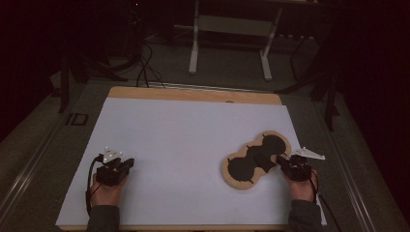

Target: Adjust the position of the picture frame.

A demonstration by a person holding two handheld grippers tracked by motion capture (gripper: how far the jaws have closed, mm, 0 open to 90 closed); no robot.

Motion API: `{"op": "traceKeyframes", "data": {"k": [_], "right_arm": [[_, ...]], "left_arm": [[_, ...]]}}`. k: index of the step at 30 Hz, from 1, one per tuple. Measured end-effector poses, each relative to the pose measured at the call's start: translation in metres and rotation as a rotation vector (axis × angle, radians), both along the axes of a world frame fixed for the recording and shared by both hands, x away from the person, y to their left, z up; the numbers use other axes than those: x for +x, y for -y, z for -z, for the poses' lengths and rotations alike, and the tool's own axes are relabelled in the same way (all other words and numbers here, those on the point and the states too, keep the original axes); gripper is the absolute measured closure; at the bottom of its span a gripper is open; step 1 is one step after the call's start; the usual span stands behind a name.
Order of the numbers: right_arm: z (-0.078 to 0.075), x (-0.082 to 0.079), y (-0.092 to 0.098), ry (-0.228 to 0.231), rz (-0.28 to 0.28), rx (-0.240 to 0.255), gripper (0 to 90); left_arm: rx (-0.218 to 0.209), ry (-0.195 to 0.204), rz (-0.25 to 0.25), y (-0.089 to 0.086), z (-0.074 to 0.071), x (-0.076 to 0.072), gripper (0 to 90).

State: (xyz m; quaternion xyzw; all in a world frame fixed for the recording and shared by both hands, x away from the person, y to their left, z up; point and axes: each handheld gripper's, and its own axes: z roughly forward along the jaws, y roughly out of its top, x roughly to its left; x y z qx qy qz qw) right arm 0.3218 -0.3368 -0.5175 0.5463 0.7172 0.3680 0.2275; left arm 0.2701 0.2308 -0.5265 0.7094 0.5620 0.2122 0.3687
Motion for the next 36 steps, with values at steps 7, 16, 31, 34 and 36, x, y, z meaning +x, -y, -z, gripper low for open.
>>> {"op": "traceKeyframes", "data": {"k": [7,16,31,34,36], "right_arm": [[0.0008,0.0002,-0.0014,-0.01,-0.009,0.014,90.0],[0.0012,-0.003,-0.0012,-0.013,-0.025,0.029,90.0],[0.0059,-0.0069,-0.0021,-0.022,-0.031,-0.013,90.0],[0.0062,-0.0074,-0.0028,-0.02,-0.032,-0.005,90.0],[0.0062,-0.0075,-0.003,-0.02,-0.032,-0.005,90.0]], "left_arm": [[-0.001,-0.006,-0.023,-0.0028,0.0003,-0.001,89.7],[0.005,-0.007,-0.02,-0.0017,0.0003,-0.0013,89.7],[0.023,-0.01,-0.01,0.0015,0.0005,-0.0007,89.7],[0.024,-0.009,-0.009,0.0016,0.0004,-0.0007,89.7],[0.024,-0.008,-0.01,0.0018,0.0003,-0.0007,89.7]]}}
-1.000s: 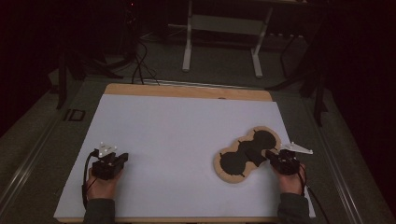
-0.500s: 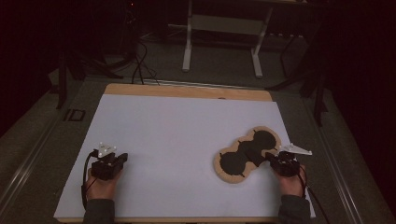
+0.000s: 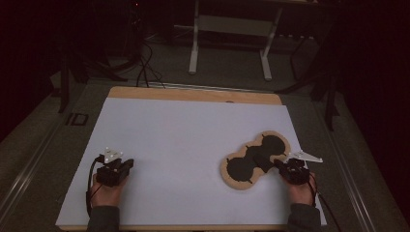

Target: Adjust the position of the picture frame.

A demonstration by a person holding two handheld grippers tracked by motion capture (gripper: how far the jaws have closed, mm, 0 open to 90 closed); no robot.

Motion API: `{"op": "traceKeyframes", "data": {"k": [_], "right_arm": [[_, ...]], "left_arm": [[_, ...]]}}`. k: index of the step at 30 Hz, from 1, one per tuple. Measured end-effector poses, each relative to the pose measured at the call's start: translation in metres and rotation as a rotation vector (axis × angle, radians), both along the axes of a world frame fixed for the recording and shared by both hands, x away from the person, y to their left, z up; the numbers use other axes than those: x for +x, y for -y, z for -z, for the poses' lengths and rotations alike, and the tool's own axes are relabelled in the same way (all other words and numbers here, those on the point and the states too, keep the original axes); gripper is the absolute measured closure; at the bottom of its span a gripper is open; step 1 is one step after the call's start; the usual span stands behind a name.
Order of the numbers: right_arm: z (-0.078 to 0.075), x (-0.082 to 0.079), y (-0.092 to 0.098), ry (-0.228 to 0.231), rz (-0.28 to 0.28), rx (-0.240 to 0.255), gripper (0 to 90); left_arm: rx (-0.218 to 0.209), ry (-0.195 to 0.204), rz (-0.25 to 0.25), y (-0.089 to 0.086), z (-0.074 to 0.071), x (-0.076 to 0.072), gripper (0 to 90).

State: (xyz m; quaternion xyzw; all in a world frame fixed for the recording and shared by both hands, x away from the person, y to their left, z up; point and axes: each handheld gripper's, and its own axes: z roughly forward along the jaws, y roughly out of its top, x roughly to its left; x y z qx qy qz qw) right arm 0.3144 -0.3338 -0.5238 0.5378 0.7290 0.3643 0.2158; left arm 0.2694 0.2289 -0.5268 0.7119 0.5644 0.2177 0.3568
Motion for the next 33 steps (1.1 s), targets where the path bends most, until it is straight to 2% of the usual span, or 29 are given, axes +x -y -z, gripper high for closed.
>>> {"op": "traceKeyframes", "data": {"k": [11,30,33], "right_arm": [[0.0,0.001,-0.003,0.001,-0.013,0.012,90.0],[-0.002,0.013,-0.024,-0.005,-0.075,-0.02,90.0],[-0.007,0.015,-0.026,0.01,-0.075,-0.02,90.0]], "left_arm": [[0.013,-0.004,0.013,0.003,0.001,0.001,89.7],[0.024,-0.003,0.019,0.004,0.001,0.002,89.7],[0.021,0.0,0.015,0.003,0.001,0.001,89.7]]}}
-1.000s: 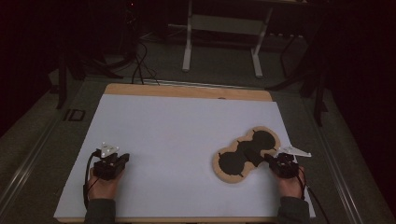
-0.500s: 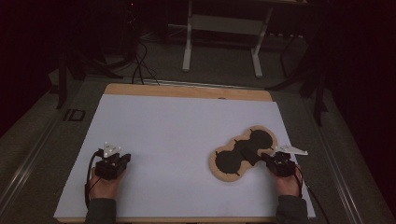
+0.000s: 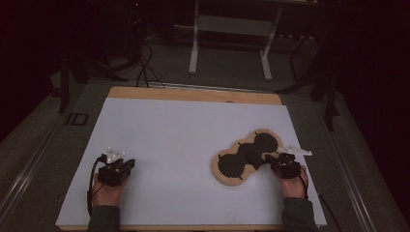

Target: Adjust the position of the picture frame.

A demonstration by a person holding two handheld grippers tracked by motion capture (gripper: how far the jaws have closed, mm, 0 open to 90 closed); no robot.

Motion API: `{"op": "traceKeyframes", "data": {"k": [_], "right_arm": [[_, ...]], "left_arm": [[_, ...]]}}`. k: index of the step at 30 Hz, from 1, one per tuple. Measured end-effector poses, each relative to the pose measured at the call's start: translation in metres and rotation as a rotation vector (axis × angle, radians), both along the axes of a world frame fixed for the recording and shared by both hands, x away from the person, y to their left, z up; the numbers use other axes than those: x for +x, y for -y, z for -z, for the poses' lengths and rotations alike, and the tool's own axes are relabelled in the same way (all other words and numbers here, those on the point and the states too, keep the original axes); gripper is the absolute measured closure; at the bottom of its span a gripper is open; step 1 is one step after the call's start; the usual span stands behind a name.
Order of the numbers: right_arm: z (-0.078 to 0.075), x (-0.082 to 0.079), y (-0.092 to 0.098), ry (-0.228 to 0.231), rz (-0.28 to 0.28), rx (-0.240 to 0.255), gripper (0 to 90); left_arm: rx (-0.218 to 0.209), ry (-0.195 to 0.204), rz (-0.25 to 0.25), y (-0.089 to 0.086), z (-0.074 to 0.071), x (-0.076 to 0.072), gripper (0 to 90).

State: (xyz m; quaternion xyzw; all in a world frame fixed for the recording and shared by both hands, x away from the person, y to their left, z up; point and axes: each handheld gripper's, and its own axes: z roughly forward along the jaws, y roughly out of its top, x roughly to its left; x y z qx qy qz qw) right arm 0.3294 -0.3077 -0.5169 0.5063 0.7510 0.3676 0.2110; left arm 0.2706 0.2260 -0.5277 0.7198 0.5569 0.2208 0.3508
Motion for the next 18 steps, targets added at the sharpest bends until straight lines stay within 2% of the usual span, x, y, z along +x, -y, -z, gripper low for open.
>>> {"op": "traceKeyframes", "data": {"k": [2,6,9,13,18], "right_arm": [[-0.004,0.003,-0.003,0.008,-0.009,0.015,90.0],[-0.007,0.017,-0.019,-0.011,-0.042,-0.041,90.0],[-0.005,0.028,-0.024,-0.039,-0.05,-0.049,90.0],[-0.005,0.033,-0.024,-0.072,-0.064,0.0,90.0],[-0.004,0.032,-0.022,-0.074,-0.065,0.023,90.0]], "left_arm": [[-0.001,0.0,-0.002,-0.001,0.0,0.0,89.7],[-0.001,0.003,-0.002,-0.001,-0.001,-0.001,89.7],[-0.005,0.003,-0.005,-0.002,-0.001,-0.001,89.7],[-0.005,0.0,-0.005,-0.003,0.0,-0.001,89.6],[0.002,0.001,0.001,-0.001,0.0,-0.001,89.6]]}}
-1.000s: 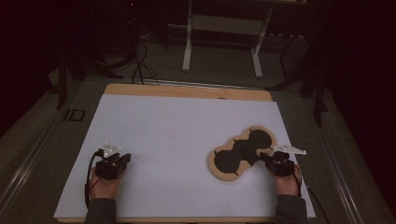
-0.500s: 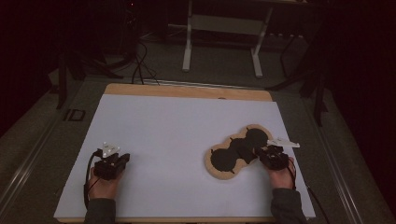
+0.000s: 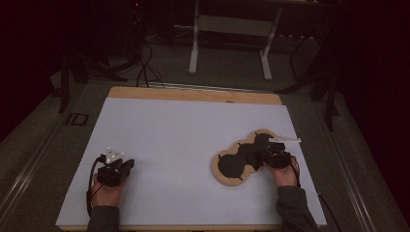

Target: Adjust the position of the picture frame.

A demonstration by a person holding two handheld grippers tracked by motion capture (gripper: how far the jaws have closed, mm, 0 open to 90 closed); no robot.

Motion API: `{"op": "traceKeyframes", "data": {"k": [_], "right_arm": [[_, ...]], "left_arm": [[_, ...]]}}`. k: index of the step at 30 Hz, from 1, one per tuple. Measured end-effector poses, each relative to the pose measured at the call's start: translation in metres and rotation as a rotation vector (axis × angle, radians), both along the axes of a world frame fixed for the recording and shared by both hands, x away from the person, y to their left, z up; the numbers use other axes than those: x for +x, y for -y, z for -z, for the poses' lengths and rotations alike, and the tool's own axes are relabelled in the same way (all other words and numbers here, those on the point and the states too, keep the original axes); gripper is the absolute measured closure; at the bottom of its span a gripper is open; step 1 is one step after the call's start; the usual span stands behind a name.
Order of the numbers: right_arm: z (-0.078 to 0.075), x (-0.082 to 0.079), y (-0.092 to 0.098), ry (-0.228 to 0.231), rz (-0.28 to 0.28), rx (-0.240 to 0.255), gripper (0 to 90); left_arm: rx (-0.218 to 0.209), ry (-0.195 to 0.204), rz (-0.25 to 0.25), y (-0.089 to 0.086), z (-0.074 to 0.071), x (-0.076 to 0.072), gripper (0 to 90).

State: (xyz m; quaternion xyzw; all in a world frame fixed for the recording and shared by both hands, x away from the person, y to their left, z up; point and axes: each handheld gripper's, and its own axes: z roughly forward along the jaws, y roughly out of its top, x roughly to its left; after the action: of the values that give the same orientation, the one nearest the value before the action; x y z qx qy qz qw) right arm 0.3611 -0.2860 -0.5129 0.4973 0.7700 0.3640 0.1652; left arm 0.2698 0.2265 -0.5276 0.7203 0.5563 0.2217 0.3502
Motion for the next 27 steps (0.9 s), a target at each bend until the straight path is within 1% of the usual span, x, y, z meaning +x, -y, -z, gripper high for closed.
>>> {"op": "traceKeyframes", "data": {"k": [5,7,18,21,23,24,27], "right_arm": [[0.0,-0.001,0.0,-0.008,-0.005,0.005,90.0],[0.0,-0.002,-0.002,-0.005,-0.003,0.001,90.0],[0.002,-0.012,-0.011,0.006,-0.002,0.016,90.0],[0.002,-0.016,-0.018,0.011,-0.006,0.021,90.0],[0.003,-0.018,-0.02,0.013,-0.009,0.022,90.0],[0.003,-0.02,-0.024,0.017,-0.012,0.023,90.0],[0.003,-0.023,-0.03,0.023,-0.019,0.017,90.0]], "left_arm": [[0.003,-0.005,0.002,0.0,0.0,0.001,89.6],[0.007,-0.007,0.003,0.001,0.0,0.001,89.5],[0.003,-0.001,0.025,0.006,-0.001,0.0,89.6],[-0.002,0.007,0.044,0.012,-0.003,-0.001,89.6],[-0.002,0.007,0.044,0.012,-0.003,-0.001,89.6],[-0.004,0.012,0.07,0.018,-0.005,-0.003,89.6],[0.005,0.016,0.1,0.025,-0.006,-0.004,89.5]]}}
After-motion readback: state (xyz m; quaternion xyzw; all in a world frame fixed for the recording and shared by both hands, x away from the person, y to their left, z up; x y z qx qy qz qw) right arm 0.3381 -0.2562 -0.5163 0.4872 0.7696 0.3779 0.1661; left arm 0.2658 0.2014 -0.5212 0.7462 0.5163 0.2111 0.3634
